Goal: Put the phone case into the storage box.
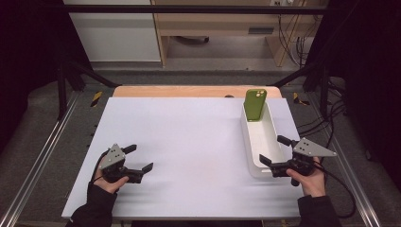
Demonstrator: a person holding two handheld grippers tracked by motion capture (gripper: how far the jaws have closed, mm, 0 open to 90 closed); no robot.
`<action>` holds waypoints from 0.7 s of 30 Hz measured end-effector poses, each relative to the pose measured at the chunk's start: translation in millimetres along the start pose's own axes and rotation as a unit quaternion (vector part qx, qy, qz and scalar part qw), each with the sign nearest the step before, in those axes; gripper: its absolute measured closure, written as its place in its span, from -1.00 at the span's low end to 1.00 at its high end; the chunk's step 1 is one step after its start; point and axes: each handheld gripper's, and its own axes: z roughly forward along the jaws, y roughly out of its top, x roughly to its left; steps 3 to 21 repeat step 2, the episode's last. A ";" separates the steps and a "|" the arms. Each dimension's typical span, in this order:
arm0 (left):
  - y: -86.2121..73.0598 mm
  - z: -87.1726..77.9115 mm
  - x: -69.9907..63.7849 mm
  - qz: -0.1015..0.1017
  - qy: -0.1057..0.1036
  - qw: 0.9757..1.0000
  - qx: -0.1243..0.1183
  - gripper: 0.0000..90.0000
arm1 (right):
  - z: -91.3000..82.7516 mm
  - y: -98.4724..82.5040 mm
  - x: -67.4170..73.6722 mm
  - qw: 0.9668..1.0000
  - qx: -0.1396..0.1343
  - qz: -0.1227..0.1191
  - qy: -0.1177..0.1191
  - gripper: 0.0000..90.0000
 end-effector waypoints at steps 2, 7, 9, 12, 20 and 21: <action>0.0 0.3 0.0 0.000 0.000 1.000 0.000 -0.95 | -1.4 -1.5 -1.3 1.000 0.000 0.002 0.000 -0.99; 0.0 0.3 0.0 0.000 0.000 1.000 0.000 -0.95 | -1.4 -1.5 -1.3 1.000 0.000 0.002 0.000 -0.99; 0.0 0.3 0.0 0.000 0.000 1.000 0.000 -0.95 | -1.4 -1.5 -1.3 1.000 0.000 0.002 0.000 -0.99; 0.0 0.3 0.0 0.000 0.000 1.000 0.000 -0.95 | -1.4 -1.5 -1.3 1.000 0.000 0.002 0.000 -0.99; 0.0 0.3 0.0 0.000 0.000 1.000 0.000 -0.95 | -1.4 -1.5 -1.3 1.000 0.000 0.002 0.000 -0.99; 0.0 0.3 0.0 0.000 0.000 1.000 0.000 -0.95 | -1.4 -1.5 -1.3 1.000 0.000 0.002 0.000 -0.99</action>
